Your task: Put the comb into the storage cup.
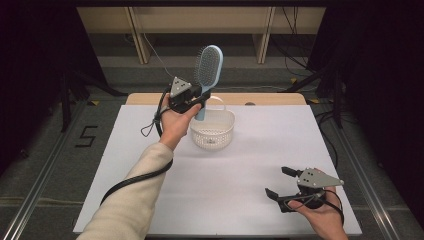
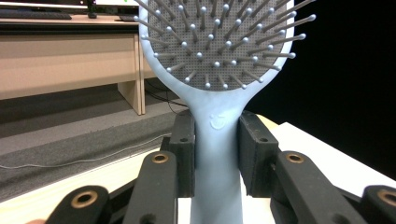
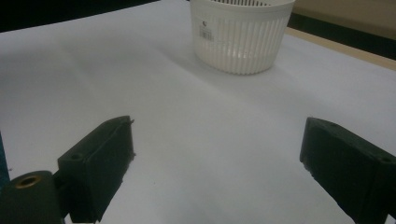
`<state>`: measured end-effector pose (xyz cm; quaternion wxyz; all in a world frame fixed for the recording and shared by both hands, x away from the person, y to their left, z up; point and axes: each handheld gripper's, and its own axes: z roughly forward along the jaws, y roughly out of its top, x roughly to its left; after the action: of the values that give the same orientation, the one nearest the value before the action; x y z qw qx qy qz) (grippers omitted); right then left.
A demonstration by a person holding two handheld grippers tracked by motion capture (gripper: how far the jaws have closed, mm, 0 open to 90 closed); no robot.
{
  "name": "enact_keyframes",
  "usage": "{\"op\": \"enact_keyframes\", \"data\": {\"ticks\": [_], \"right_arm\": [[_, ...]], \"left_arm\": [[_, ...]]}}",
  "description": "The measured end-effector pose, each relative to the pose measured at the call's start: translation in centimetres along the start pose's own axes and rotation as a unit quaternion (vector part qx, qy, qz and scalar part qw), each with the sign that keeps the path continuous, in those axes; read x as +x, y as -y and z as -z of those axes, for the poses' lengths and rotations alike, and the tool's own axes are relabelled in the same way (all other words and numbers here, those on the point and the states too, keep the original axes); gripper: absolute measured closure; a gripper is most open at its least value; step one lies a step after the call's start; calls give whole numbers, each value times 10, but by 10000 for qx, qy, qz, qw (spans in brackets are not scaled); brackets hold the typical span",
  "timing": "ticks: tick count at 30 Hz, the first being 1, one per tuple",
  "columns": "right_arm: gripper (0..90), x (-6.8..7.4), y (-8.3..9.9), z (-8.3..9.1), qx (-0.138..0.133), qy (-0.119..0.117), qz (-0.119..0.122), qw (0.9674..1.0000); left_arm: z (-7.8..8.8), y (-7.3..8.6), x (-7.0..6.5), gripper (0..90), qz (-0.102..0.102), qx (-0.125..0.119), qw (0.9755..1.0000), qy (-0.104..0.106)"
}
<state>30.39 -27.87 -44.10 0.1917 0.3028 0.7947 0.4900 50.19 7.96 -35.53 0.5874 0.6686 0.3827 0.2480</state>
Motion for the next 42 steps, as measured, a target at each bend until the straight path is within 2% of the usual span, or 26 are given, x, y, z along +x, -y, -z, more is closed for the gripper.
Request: {"op": "enact_keyframes", "data": {"ticks": [10, 42], "right_arm": [[104, 0, 0, 0, 3, 1, 7, 10000], [104, 0, 0, 0, -5, 1, 3, 10000]], "left_arm": [[-3, 1, 1, 696, 56, 7, 10000, -6], [-12, 0, 0, 696, 35, 99, 9999, -13]]}}
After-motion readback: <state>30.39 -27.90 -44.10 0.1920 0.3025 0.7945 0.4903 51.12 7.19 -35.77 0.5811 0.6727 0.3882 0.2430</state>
